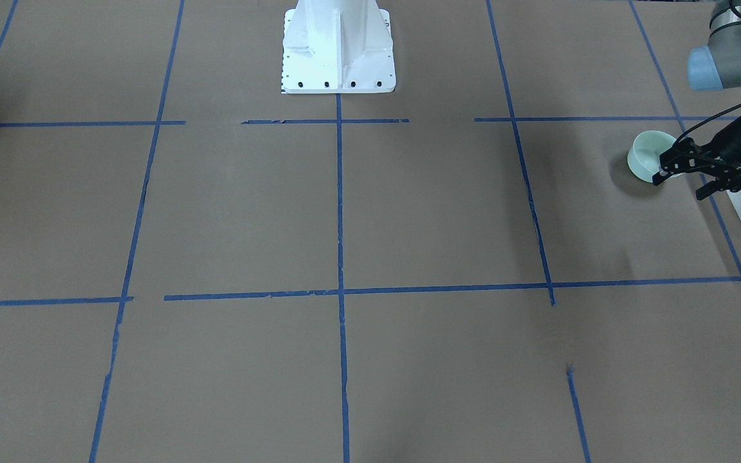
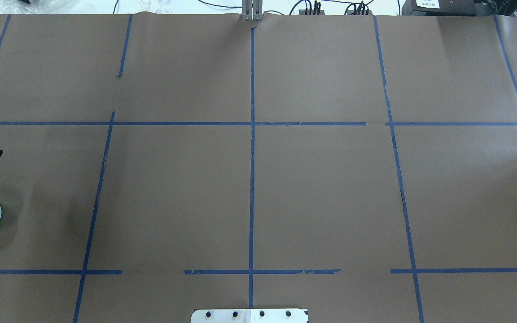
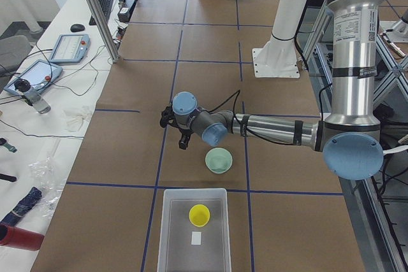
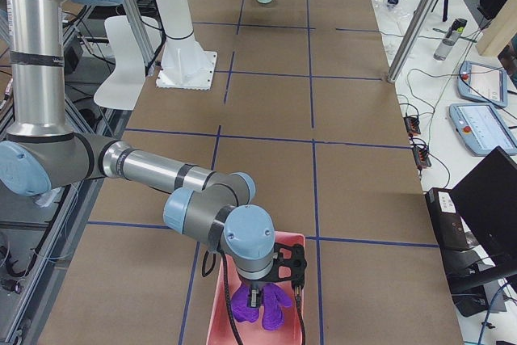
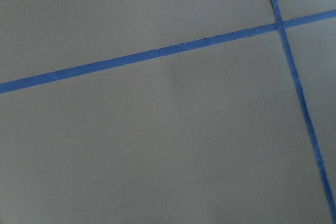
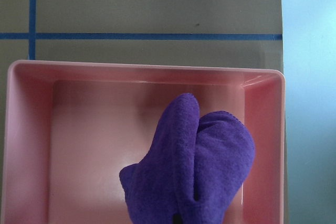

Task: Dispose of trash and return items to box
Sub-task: 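Release the cloth into the pink bin while the left gripper grasps the green bowl, then carry the green bowl with the left gripper into the clear bin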

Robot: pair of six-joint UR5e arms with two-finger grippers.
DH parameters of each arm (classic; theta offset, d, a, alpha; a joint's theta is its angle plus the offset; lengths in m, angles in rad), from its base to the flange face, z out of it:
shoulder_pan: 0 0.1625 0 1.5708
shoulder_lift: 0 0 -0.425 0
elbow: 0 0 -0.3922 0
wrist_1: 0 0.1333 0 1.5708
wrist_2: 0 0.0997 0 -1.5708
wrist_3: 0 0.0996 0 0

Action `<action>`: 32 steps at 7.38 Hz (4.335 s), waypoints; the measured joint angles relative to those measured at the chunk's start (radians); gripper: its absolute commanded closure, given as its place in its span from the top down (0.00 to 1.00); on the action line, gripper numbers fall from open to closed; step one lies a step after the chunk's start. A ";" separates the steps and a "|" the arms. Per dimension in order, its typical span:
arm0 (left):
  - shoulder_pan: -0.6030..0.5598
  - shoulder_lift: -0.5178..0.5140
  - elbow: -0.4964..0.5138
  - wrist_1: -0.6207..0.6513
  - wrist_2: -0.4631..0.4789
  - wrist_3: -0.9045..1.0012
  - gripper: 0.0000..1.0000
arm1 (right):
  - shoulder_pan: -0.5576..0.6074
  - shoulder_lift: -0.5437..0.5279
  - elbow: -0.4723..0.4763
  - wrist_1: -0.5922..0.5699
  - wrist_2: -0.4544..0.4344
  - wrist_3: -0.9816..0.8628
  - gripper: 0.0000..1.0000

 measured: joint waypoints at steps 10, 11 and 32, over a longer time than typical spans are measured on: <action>0.123 0.211 0.054 -0.145 0.080 0.103 0.35 | -0.055 0.002 -0.004 0.012 0.100 0.029 1.00; 0.129 0.205 0.068 -0.145 0.081 0.104 0.29 | -0.055 0.002 -0.005 0.012 0.100 0.029 1.00; -0.514 -0.097 0.263 0.311 0.135 1.030 0.00 | -0.282 -0.023 0.455 -0.005 0.162 0.543 1.00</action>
